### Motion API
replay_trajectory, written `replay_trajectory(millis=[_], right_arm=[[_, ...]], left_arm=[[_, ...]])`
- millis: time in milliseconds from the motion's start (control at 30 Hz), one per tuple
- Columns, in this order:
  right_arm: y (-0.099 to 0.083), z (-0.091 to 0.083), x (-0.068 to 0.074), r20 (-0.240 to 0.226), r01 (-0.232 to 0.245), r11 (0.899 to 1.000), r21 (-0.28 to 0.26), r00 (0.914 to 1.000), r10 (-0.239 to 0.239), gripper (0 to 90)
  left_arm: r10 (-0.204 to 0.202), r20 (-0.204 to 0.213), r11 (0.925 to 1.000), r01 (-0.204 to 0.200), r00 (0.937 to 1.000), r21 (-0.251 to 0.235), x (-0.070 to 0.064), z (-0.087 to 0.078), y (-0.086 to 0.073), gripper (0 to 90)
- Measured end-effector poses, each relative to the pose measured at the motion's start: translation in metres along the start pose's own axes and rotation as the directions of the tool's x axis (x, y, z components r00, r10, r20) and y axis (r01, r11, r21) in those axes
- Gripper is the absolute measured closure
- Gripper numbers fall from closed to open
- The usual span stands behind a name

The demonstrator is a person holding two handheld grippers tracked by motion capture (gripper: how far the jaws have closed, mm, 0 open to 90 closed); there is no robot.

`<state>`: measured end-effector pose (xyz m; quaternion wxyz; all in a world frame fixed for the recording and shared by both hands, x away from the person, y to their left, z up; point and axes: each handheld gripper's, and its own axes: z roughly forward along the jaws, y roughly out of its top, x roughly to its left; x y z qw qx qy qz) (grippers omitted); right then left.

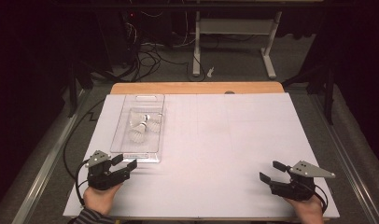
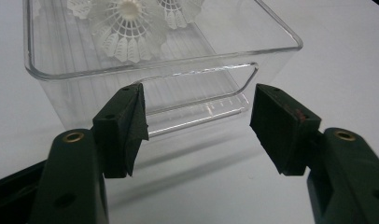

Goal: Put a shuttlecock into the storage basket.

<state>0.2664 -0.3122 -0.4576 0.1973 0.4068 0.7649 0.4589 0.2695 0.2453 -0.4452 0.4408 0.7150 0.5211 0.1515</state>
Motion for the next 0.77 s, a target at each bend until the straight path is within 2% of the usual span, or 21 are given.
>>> replay_trajectory(millis=[667,767], right_arm=[[0.0,-0.0007,-0.0011,0.002,-0.001,1.0,-0.005,1.0,0.001,29.2],[-0.0006,-0.003,-0.0043,0.014,-0.014,1.0,-0.013,0.9998,0.014,29.2]], left_arm=[[0.014,0.002,0.9999,-0.014,0.9999,-0.001,-0.0019,-0.0007,-0.0012,36.8],[0.016,0.002,0.9999,-0.016,0.9999,-0.001,-0.0019,-0.0013,-0.0018,36.4]])
